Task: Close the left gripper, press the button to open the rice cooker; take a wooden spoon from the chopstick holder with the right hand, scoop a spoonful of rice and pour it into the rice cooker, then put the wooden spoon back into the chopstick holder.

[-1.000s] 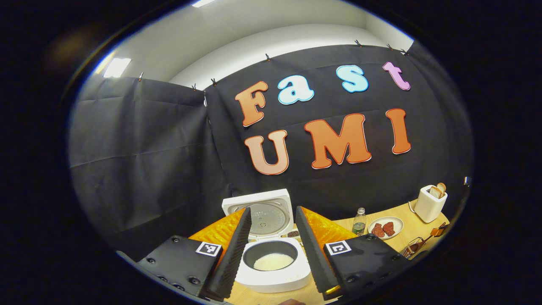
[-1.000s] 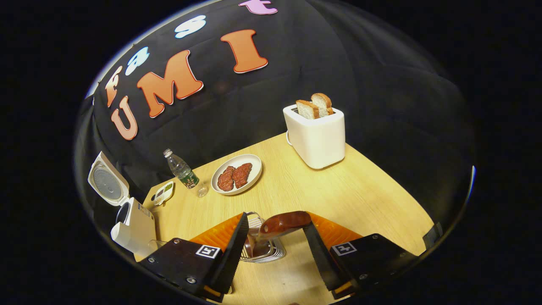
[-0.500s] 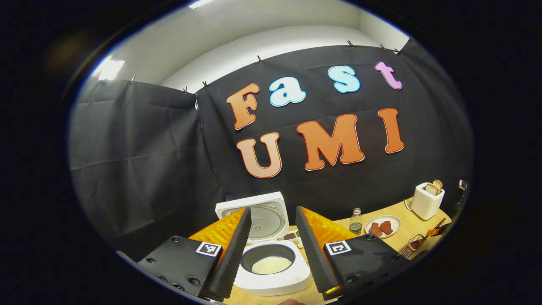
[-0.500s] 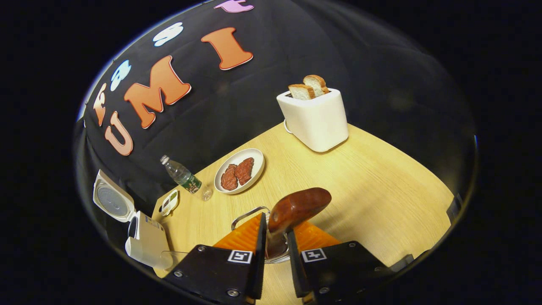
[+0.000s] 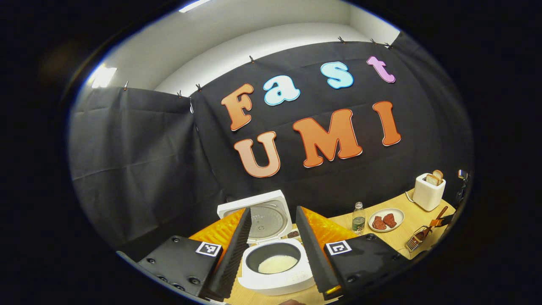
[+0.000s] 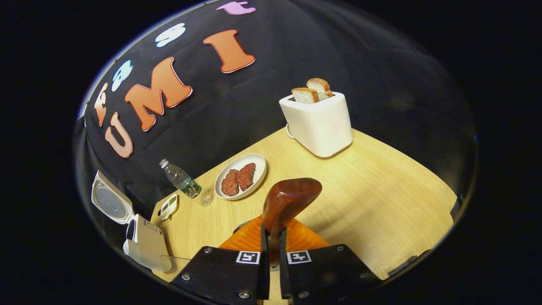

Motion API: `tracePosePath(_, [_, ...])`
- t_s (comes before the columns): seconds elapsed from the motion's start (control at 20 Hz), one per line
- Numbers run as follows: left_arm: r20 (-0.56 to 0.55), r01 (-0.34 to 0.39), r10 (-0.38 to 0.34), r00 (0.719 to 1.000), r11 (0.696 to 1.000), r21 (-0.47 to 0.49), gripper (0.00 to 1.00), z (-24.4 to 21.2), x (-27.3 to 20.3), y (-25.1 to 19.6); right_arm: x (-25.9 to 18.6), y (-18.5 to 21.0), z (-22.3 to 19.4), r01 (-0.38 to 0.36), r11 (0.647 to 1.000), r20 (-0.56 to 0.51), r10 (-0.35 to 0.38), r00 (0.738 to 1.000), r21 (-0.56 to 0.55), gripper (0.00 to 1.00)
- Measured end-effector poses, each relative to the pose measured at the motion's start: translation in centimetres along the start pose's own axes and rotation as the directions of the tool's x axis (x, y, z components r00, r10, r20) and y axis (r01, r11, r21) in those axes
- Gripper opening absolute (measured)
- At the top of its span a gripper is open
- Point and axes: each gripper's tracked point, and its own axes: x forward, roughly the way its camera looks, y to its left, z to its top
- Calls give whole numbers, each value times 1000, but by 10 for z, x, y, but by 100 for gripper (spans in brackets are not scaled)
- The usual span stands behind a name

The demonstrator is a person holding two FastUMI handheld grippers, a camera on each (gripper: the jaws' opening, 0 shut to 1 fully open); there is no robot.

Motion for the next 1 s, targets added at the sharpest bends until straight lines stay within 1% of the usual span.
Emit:
tracePosePath(0.05, [-4, 7, -7, 1000, 1000, -1, 79, -3, 1, -2, -4, 2, 3, 4, 1000, 8, -4, 1000, -4, 7])
tracePosePath(0.1, [-6, 13, -13, 1000, 1000, 0, 79, -4, 1, -3, -8, 5, 8, 0, 1000, 21, 0, 1000, -8, 7])
tracePosePath(0.15, [-6, 19, -19, 1000, 1000, -1, 71, -4, 1, -4, -18, 9, 13, -8, 1000, 36, 8, 999, -14, 7])
tracePosePath(0.35, [8, 48, -48, 999, 998, -38, 71, -4, 6, -8, -51, 23, 45, -21, 999, 126, 25, 992, -36, 7])
tracePosePath(0.45, [7, 70, -70, 998, 994, -84, 70, -9, 9, -13, -72, 35, 58, -46, 998, 153, 53, 987, -49, 6])
tracePosePath(0.55, [-9, 77, -78, 997, 990, -116, 71, -18, 12, -13, -89, 47, 63, -74, 996, 165, 82, 983, -52, 6])
tracePosePath(0.75, [0, 69, -70, 998, 988, -141, 72, -24, 20, -6, -109, 74, 54, -135, 990, 139, 139, 981, -41, 6])
tracePosePath(0.8, [2, 83, -83, 997, 985, -153, 75, -26, 21, -8, -112, 80, 48, -146, 988, 129, 150, 980, -41, 7])
tracePosePath(0.9, [4, 99, -100, 995, 980, -171, 71, -31, 22, -10, -116, 96, 35, -163, 985, 111, 169, 979, -63, 6])
tracePosePath(1.0, [-3, 99, -101, 995, 980, -173, 85, -40, 26, -7, -121, 112, 17, -181, 978, 87, 190, 978, -104, 6])
